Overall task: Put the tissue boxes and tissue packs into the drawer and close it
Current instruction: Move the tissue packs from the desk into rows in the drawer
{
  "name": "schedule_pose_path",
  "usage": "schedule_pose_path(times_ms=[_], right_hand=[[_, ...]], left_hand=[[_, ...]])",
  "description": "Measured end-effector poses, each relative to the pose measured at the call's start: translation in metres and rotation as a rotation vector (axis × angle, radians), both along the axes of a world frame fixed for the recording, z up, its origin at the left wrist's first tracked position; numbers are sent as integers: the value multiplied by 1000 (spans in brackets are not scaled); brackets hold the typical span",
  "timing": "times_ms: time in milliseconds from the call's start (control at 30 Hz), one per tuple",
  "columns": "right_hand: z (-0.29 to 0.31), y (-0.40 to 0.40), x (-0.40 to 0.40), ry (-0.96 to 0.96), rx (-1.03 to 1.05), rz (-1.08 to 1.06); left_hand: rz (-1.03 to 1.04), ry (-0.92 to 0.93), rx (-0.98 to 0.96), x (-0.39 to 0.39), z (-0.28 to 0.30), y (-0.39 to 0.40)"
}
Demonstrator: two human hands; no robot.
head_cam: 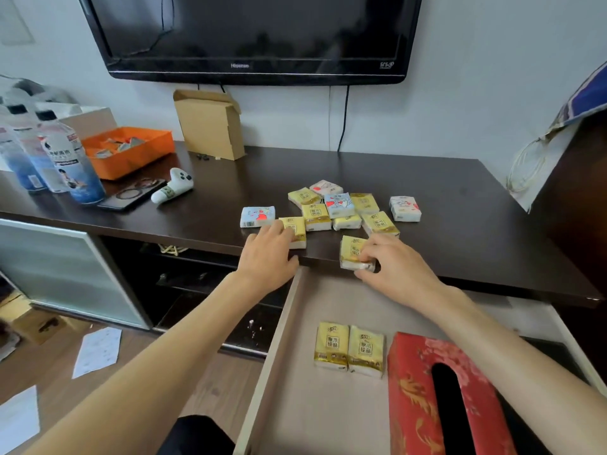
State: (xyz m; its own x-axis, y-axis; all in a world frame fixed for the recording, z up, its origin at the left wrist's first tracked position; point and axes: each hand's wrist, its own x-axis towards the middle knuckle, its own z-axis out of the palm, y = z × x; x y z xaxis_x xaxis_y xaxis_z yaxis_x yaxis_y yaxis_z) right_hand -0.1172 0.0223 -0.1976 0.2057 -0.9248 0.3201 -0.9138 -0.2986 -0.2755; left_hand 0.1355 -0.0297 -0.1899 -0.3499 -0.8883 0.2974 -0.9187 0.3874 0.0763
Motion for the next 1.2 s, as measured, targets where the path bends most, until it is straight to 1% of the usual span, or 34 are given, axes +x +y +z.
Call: schedule_pose_path(times_ms=[67,100,233,300,400,467,533,667,733,767,833,900,967,1033,1200], right_hand=[[3,-2,-2,-4,19,10],[6,-3,-2,10,49,11],[13,-11,2,52,167,-19],[15,-13,4,76,196,-24],[19,-8,6,72,184,-16],[22,3,7,19,153,-39],[23,18,8,-52,128,-42],[25,62,9,-242,172,15],[21,88,9,-241,243,46],[15,102,10,-213,295,67],[-2,124,15,-98,363,119],[-19,140,21,31,332,160],[-29,146,25,77,309,172],[-33,147,27,114,334,176],[-34,144,35,268,417,161]], left_hand=[[-31,-15,-79,2,0,-1],[-37,-15,-70,3,2,-4],[-36,65,148,0,17,-16],[-40,36,211,-3,24,-21],[-60,-21,224,-2,29,-23],[-68,-17,203,0,29,-18],[-80,48,192,4,24,-9],[-138,284,159,15,15,27],[-212,361,161,21,10,56],[-257,366,182,23,6,73],[-350,302,235,25,-4,107],[-421,214,290,25,-16,136],[-460,173,358,24,-26,155],[-487,126,401,24,-34,165],[-556,-77,344,14,-52,170]])
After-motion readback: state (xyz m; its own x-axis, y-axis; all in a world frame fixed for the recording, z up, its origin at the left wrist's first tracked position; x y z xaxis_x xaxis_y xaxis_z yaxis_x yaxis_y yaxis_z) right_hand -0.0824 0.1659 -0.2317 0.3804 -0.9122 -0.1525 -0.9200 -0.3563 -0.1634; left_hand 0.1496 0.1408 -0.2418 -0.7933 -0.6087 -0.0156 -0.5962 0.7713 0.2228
